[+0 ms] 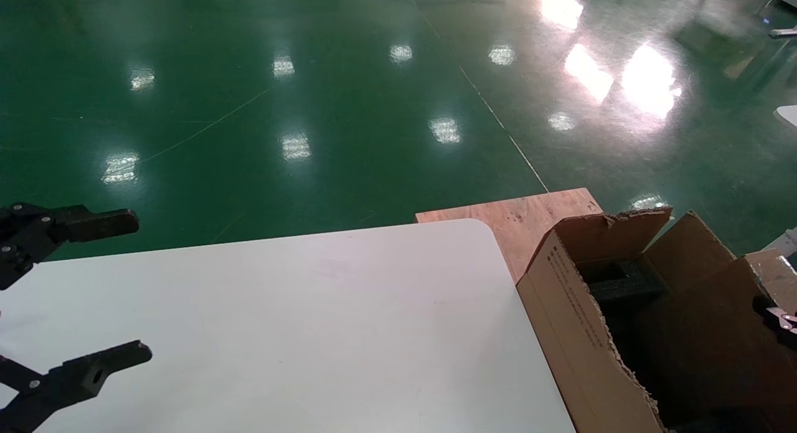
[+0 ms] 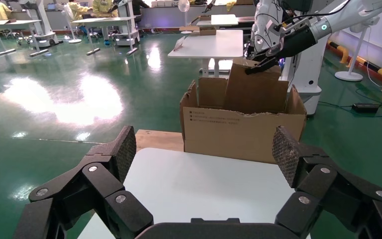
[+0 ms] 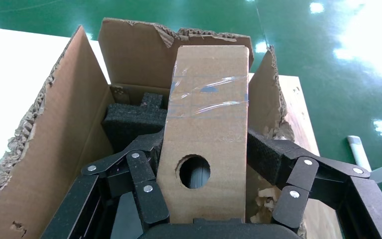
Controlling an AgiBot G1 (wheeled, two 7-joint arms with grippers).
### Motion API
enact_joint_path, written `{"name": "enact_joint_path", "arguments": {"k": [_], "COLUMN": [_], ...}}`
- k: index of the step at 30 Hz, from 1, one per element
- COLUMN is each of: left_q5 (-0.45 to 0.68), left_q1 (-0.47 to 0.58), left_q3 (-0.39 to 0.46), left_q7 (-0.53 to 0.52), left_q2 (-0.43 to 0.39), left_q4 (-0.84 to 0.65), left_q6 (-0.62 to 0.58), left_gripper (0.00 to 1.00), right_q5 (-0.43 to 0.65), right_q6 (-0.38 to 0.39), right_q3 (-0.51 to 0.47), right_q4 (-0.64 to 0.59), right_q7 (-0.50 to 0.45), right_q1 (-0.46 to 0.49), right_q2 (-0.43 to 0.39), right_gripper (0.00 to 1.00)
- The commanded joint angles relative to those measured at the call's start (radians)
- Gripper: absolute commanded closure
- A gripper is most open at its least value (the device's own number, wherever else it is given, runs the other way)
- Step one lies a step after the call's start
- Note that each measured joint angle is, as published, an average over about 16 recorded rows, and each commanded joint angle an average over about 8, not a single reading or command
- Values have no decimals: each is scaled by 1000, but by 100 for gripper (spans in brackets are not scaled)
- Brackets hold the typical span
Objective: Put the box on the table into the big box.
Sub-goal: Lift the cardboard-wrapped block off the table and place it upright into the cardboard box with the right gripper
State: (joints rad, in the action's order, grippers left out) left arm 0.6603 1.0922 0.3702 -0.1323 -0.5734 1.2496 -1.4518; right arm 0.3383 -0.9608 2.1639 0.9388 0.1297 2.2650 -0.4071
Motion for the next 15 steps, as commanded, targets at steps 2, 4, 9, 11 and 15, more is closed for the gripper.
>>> {"name": "enact_joint_path", "arguments": {"k": [2,4,9,11,15], "left_q5": [0,0,0,0,0], "left_q1": [0,0,0,0,0], "left_q3": [0,0,0,0,0], "left_q7": [0,0,0,0,0], "left_q2": [0,0,0,0,0], "left_q4": [0,0,0,0,0], "left_q6": [0,0,0,0,0], "left_gripper": [0,0,0,0,0], "right_q5": [-7,-10,-17,-19,-23], "right_q6": [-30,-43,-72,-83,-106], "right_q3": [17,32,65,78,106], "right_q4": [-34,-54,-107,-128,-172], "right_q7": [10,18,36,43,58], "right_q1": [16,29,61,74,102], "right_q2": [8,12,26,32,45], "right_gripper": [100,100,100,100,100]}}
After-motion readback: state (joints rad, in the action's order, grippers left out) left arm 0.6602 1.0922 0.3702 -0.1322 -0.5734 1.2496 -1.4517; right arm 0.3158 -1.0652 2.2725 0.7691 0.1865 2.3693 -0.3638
